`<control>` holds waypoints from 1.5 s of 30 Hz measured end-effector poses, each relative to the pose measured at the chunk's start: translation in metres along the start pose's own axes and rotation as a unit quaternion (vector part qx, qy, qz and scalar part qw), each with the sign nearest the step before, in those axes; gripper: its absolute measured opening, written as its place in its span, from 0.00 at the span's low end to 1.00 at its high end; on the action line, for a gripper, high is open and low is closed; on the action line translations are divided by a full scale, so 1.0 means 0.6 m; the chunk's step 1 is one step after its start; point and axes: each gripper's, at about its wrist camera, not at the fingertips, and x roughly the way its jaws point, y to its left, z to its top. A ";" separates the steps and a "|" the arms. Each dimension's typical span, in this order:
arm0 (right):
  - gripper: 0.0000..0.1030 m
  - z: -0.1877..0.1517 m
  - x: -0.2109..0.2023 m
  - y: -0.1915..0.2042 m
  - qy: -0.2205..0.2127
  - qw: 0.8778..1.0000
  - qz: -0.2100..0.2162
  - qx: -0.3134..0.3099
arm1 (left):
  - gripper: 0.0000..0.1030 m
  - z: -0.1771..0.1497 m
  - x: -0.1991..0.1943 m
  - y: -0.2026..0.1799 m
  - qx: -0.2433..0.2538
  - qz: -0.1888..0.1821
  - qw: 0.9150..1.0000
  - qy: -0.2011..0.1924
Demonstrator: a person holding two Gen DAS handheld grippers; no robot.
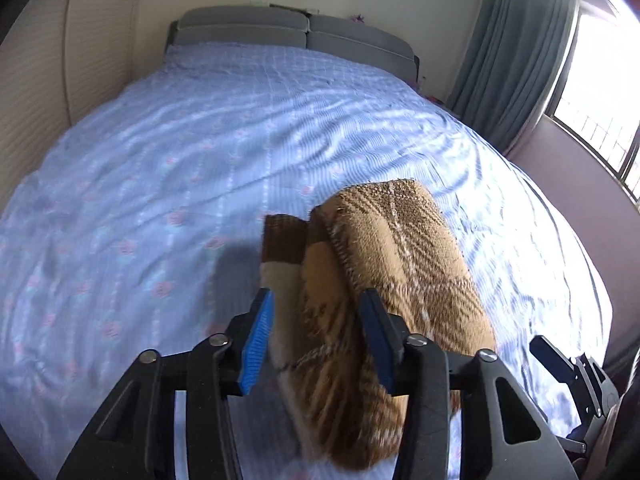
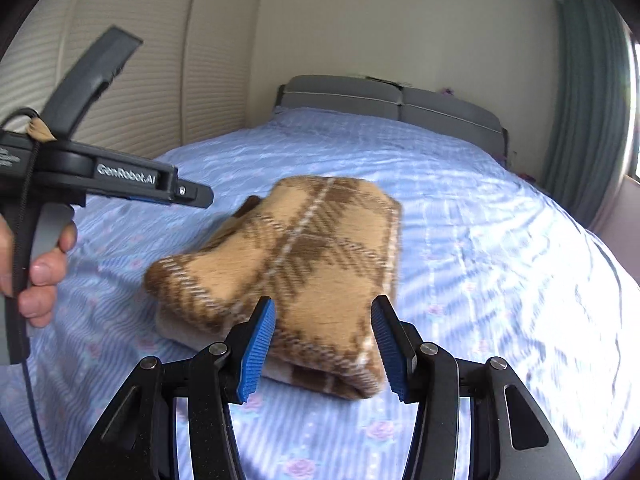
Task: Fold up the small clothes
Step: 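Pinch and press the folded sweater bundle with the left tool, then open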
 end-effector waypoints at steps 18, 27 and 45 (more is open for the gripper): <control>0.49 -0.032 0.037 -0.104 0.022 0.994 -0.009 0.108 | 0.17 0.031 0.120 0.028 -0.060 -0.079 0.992 0.080; 0.49 -0.036 0.042 -0.115 0.021 0.993 -0.008 0.115 | 0.21 0.036 0.086 0.000 0.041 0.034 0.997 0.054; 0.49 -0.032 0.020 -0.137 0.015 0.991 -0.018 0.130 | 0.35 0.077 0.118 -0.025 0.027 -0.032 0.996 0.083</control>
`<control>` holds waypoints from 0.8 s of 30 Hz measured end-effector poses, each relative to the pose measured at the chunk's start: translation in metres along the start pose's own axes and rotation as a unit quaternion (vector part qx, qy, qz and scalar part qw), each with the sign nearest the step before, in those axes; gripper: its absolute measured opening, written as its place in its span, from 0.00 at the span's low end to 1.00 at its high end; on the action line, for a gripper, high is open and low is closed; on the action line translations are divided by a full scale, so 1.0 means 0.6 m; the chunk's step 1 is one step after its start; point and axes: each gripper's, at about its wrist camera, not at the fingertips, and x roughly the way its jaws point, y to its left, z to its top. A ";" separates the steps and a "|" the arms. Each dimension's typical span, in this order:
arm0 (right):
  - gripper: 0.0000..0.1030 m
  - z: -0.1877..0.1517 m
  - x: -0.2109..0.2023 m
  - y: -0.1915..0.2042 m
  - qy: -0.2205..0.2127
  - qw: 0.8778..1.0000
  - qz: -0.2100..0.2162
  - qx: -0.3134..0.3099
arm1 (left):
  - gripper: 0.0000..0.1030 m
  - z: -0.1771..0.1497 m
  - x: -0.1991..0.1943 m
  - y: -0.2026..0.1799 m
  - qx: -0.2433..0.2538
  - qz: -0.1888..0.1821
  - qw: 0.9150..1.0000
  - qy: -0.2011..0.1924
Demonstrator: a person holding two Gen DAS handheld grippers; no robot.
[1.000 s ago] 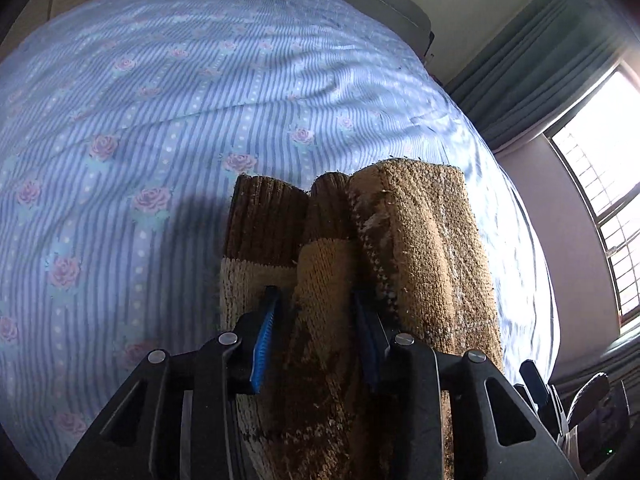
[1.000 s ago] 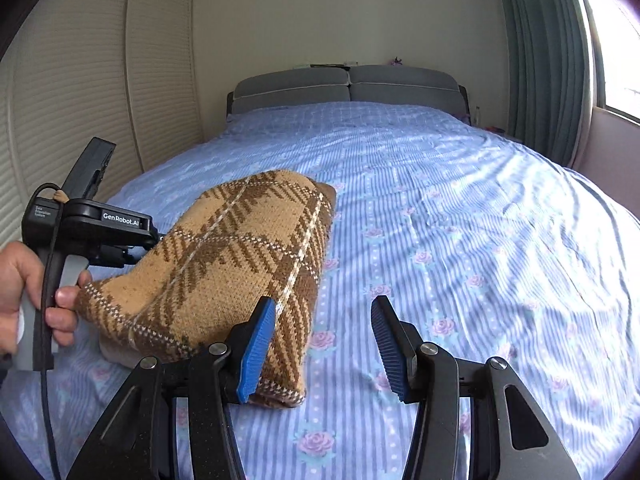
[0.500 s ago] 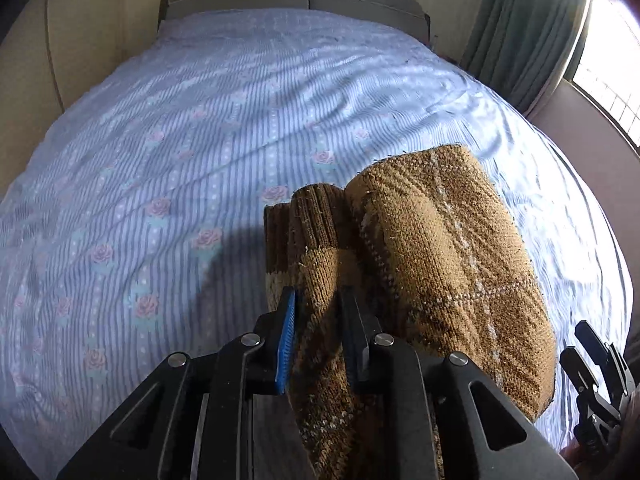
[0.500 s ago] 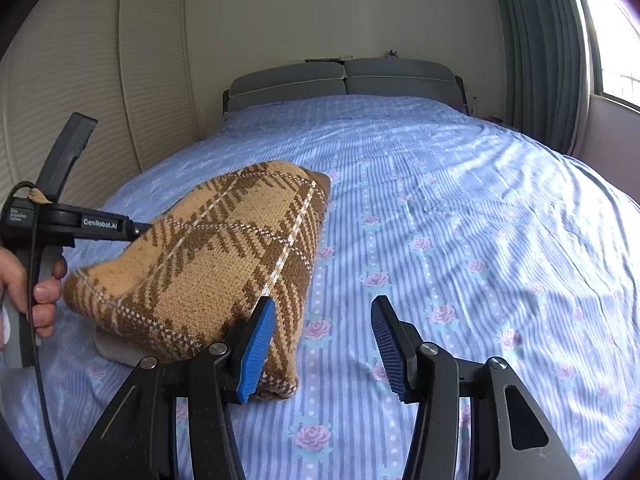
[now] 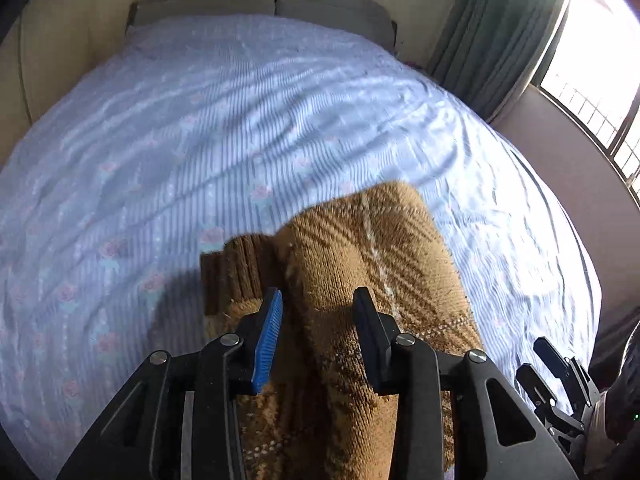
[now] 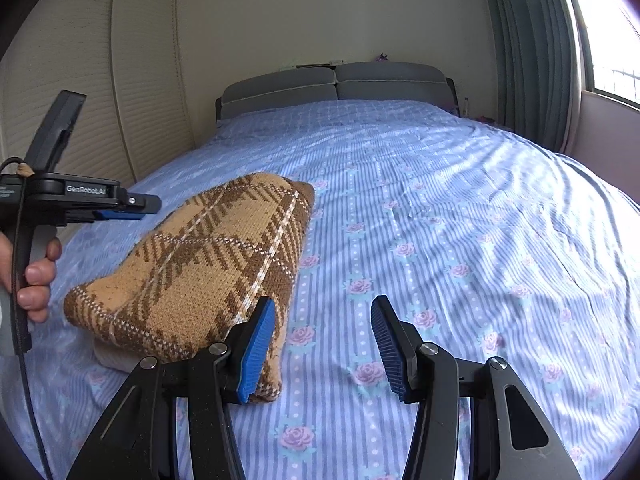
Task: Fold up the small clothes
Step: 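Pinch and press the folded sweater bundle with the left tool, then open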
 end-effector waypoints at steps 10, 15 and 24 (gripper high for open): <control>0.49 -0.004 0.009 -0.030 0.013 1.000 -0.004 0.024 | 0.21 -0.015 0.021 0.002 -0.052 -0.053 0.997 0.015; 0.49 0.000 0.003 -0.040 0.010 0.999 -0.008 0.032 | 0.18 -0.018 -0.073 -0.003 -0.044 -0.030 0.998 -0.045; 0.49 0.000 -0.005 -0.021 0.010 1.000 0.004 0.021 | 0.19 -0.050 -0.024 0.027 -0.031 0.025 0.999 -0.010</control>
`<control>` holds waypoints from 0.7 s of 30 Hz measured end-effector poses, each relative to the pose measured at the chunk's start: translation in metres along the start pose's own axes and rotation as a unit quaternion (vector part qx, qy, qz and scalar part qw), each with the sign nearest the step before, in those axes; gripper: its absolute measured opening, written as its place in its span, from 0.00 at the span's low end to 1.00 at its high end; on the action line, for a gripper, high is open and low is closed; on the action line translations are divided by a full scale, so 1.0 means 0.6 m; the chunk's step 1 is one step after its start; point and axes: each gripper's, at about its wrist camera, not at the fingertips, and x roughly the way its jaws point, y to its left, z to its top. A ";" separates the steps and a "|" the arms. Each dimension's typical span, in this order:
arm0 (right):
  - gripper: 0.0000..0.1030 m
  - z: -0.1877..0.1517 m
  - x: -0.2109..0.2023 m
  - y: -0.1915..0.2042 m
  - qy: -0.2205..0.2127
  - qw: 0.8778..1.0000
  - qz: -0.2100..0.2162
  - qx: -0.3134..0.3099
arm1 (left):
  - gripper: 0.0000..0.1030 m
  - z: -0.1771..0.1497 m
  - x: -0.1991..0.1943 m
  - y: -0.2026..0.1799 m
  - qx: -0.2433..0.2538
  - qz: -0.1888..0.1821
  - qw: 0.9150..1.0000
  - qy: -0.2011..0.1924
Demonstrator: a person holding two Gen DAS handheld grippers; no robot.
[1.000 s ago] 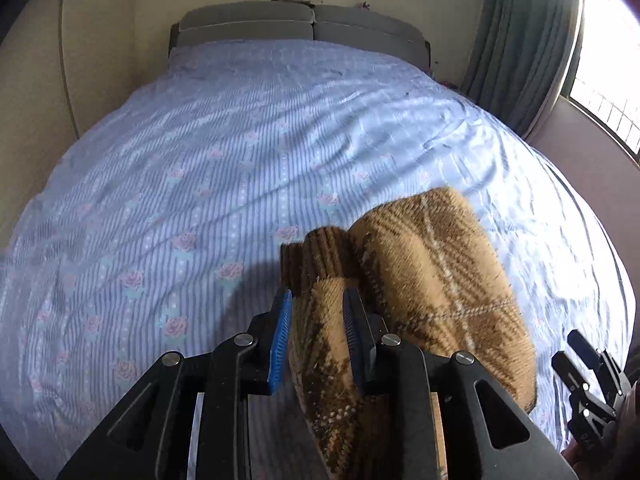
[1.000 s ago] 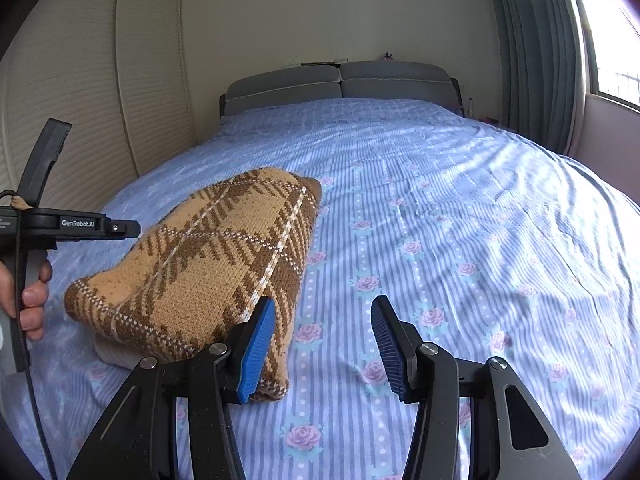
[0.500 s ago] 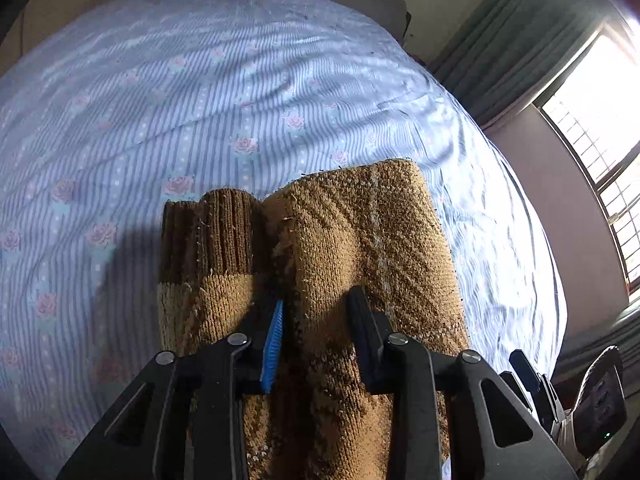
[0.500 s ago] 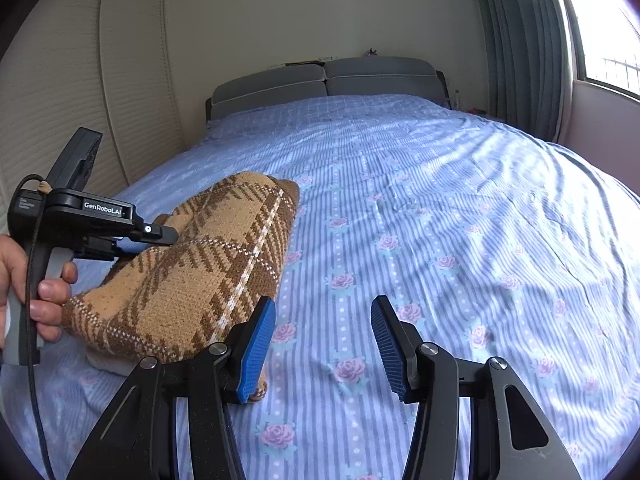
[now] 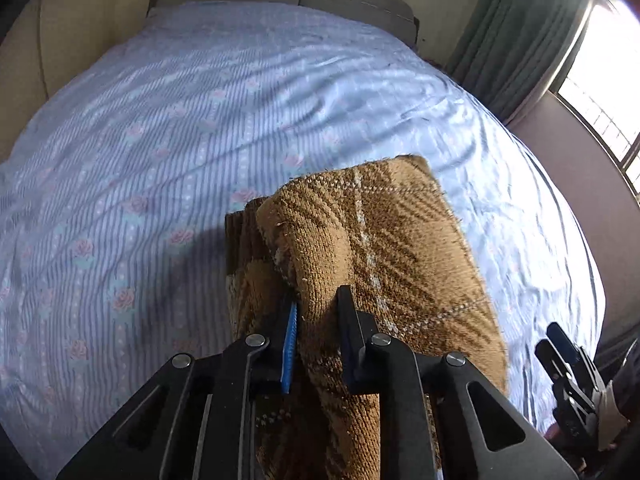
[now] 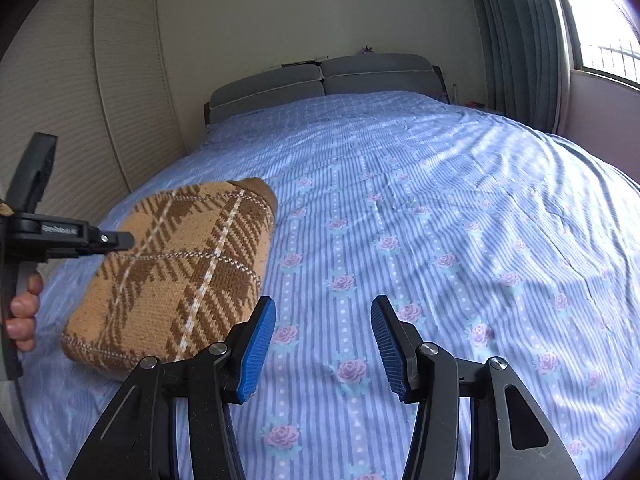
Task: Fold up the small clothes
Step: 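Pinch and press the folded sweater bundle with the left tool, then open, then grip the folded sweater with both tools and lift it off the bed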
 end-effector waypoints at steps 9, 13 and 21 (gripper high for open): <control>0.49 -0.003 0.014 0.006 0.021 1.000 0.012 -0.003 | 0.24 -0.023 0.006 -0.014 0.012 0.015 0.999 -0.026; 0.52 0.009 -0.002 0.021 0.005 1.000 0.025 -0.007 | 0.52 -0.038 -0.035 -0.044 0.039 0.047 0.997 -0.045; 0.74 0.024 0.011 0.085 0.004 0.997 0.057 -0.053 | 0.61 -0.112 -0.068 -0.053 0.044 0.084 0.994 -0.056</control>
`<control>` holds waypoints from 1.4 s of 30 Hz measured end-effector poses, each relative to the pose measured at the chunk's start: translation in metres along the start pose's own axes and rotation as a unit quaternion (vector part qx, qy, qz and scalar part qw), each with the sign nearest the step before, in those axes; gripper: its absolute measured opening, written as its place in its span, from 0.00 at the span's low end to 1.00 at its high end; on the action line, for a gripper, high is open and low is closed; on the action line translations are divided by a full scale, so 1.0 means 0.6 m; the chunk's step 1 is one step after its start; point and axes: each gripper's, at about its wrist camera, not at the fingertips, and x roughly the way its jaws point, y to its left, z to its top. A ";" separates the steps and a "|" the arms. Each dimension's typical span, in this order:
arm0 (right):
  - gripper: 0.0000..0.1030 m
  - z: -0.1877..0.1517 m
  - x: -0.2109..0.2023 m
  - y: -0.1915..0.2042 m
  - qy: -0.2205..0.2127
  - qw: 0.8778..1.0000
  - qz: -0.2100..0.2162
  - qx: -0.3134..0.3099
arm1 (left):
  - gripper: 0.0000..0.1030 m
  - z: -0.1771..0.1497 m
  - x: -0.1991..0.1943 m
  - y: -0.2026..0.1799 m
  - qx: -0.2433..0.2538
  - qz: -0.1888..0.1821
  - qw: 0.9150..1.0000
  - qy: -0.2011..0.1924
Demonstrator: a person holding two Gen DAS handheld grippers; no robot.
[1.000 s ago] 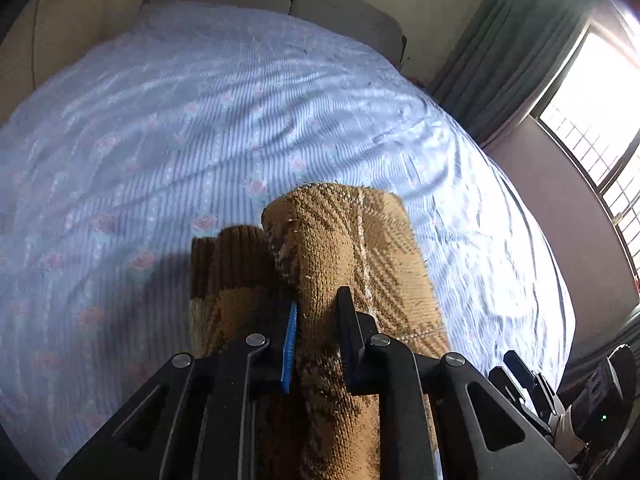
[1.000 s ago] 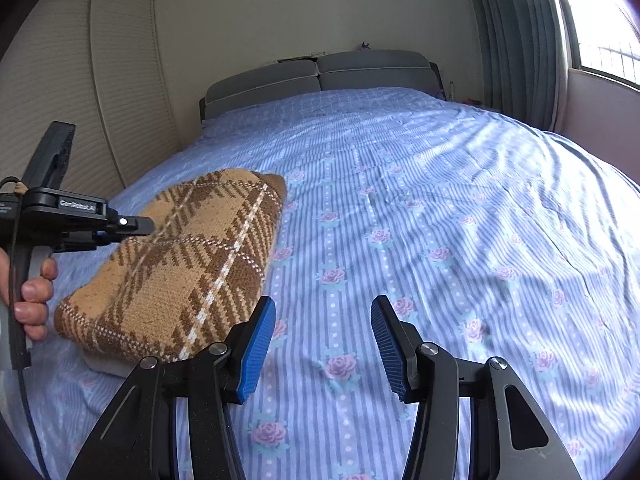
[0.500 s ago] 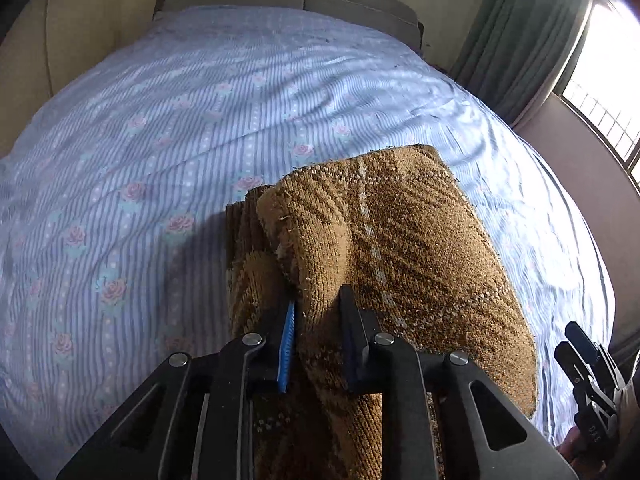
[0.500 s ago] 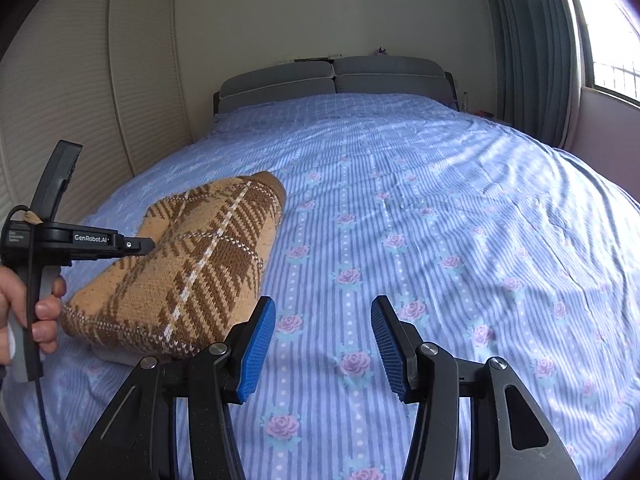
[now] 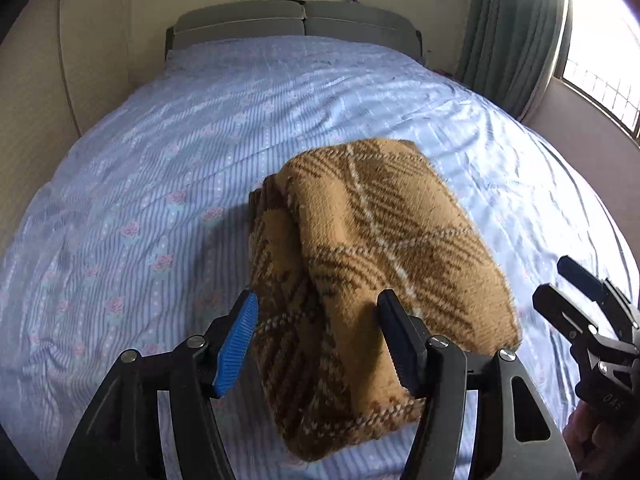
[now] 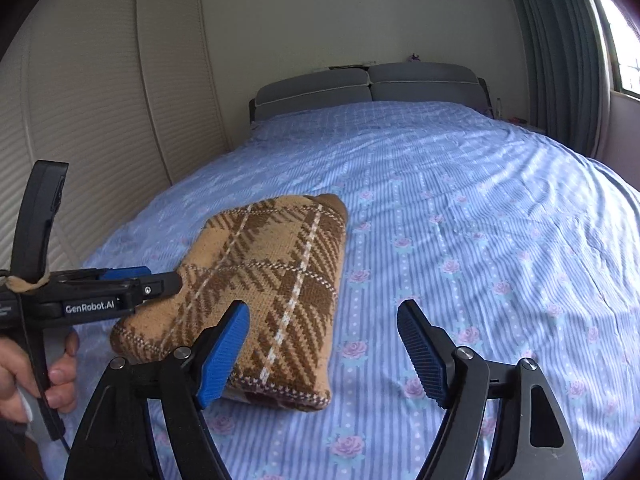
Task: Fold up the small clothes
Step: 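Grip the folded sweater with both tools and lift it off the bed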
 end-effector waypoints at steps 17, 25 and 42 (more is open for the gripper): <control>0.77 -0.013 0.055 -0.029 0.088 0.995 0.034 0.014 | 0.73 -0.062 -0.014 0.048 -0.137 -0.044 0.989 -0.018; 0.79 0.016 0.089 -0.108 0.141 0.970 0.144 0.133 | 0.81 -0.110 0.000 0.086 -0.281 -0.110 0.953 0.019; 0.79 0.044 0.237 -0.093 0.291 0.909 0.229 0.192 | 0.80 -0.103 0.060 0.097 -0.345 -0.181 0.918 0.078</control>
